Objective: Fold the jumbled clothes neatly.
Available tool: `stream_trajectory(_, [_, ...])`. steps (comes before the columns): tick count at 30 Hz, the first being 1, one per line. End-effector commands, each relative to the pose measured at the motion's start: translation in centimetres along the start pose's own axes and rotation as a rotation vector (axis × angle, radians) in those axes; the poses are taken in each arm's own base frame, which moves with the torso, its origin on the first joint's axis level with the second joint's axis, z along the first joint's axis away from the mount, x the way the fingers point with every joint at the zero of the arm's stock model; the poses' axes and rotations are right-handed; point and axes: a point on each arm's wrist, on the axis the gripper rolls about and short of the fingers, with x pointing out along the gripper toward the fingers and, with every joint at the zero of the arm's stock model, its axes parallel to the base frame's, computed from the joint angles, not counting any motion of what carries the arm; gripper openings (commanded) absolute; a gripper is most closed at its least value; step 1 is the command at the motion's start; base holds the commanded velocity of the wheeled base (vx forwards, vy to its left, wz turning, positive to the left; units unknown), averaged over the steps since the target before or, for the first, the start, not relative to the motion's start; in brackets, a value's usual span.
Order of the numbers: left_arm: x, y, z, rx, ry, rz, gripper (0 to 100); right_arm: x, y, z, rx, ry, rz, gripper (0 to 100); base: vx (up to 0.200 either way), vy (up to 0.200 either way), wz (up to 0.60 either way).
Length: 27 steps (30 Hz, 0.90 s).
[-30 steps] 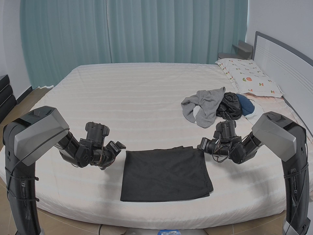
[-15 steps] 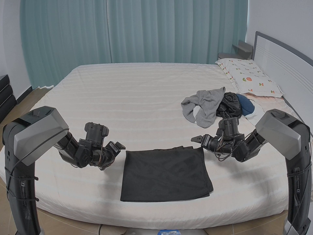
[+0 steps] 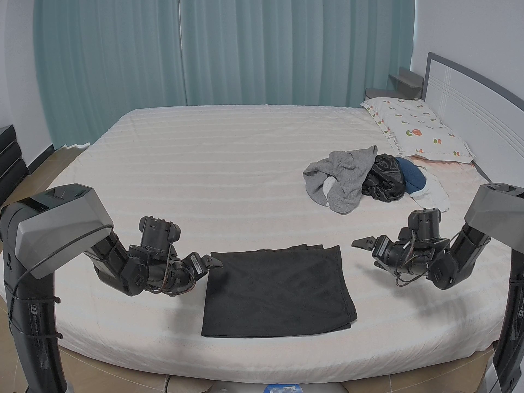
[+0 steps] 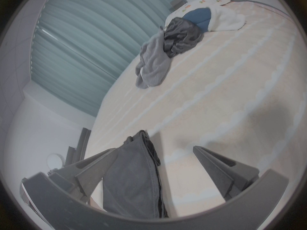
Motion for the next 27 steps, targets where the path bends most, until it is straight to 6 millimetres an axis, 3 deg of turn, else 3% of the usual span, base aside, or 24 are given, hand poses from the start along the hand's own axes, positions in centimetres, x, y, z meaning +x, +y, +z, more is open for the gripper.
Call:
stream_trajectory(1, [0.3,-0.8,-1.8,0.074,0.046,-0.031,100,-2.5,-1.5,-0.7,0.103,-0.018,0.003,100,0.000,0.000,0.00])
stream_trajectory(6, [1.0,-0.7,-2.7,0.168,0.066,-0.018,100,-2.8,-2.1,-1.1,0.183,-0.010,0.009,100,0.000,0.000,0.00])
stream_trajectory(19, [1.6,-1.0,-3.0,0.184,0.070,-0.023,100,-2.3,-2.5,-1.6,0.189,0.010,0.000,100,0.000,0.000,0.00])
stream_trajectory(20, [1.7,-1.1,-3.0,0.185,0.066,-0.026,0,-2.3,-2.5,-1.6,0.189,0.010,0.000,100,0.000,0.000,0.00])
stream_trajectory(27, [1.5,-1.1,-3.0,0.181,0.045,-0.041,0,-2.3,-2.6,-1.6,0.191,0.007,0.000,100,0.000,0.000,0.00])
